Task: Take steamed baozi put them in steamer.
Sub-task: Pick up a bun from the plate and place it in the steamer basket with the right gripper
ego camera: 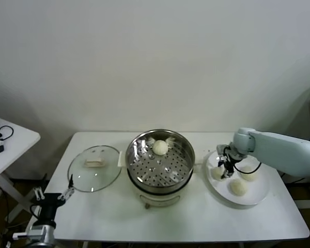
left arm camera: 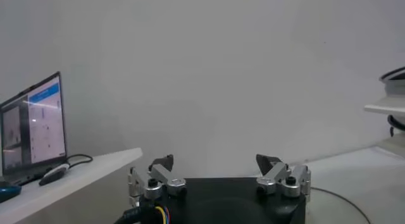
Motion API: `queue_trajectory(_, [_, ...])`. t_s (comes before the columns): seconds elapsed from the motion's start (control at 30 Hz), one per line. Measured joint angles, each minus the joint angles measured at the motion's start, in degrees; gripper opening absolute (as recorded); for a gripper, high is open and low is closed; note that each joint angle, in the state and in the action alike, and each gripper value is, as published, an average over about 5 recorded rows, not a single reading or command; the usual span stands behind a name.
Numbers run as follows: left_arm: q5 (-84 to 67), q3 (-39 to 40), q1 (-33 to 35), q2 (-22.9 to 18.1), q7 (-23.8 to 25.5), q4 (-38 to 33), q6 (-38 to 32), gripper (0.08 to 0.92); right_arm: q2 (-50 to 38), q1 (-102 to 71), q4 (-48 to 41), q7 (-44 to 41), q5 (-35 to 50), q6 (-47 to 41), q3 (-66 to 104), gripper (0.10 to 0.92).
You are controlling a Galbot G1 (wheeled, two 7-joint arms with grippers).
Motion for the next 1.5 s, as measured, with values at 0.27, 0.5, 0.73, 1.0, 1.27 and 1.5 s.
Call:
queue_trajectory(0.27, [0.1,-0.3,0.4,0.0,0.0,-0.4,0.0,0.823,-1.1,8.5,3.5,-2.1,4.0,1.2,-5.8,0.577])
queue_trajectory(0.5, [-0.1,-0.4,0.5,0.1,0.0,-0.7,0.1,0.823,-0.3,23.5,9.0,-5.4,11.4,2.2,-14.2,0.577])
queue_trajectory(0.73, [-0.1,-0.3,0.4,0.4,-0.1,-0.5,0.0,0.823,2.2,36.7,15.0,-7.2,20.5,1.5,-17.9,0.577])
queue_trajectory(1.0, [0.0,0.5,0.0,0.3,-0.1,-0.4,0.1,0.823,7.2,41.2,19.9,-5.3,28.3,-1.9,-14.0,0.577])
queue_trajectory(1.27, [0.1,0.7,0.0,-0.1,-0.1,-0.4,0.2,0.823,14.8,36.4,20.0,-1.5,31.1,-5.4,-8.4,0.577])
queue_trajectory(1.5, [0.1,0.4,0.1,-0.4,-0.1,-0.2,0.2,0.823,20.1,29.8,18.3,0.9,30.4,-7.3,-5.9,0.584])
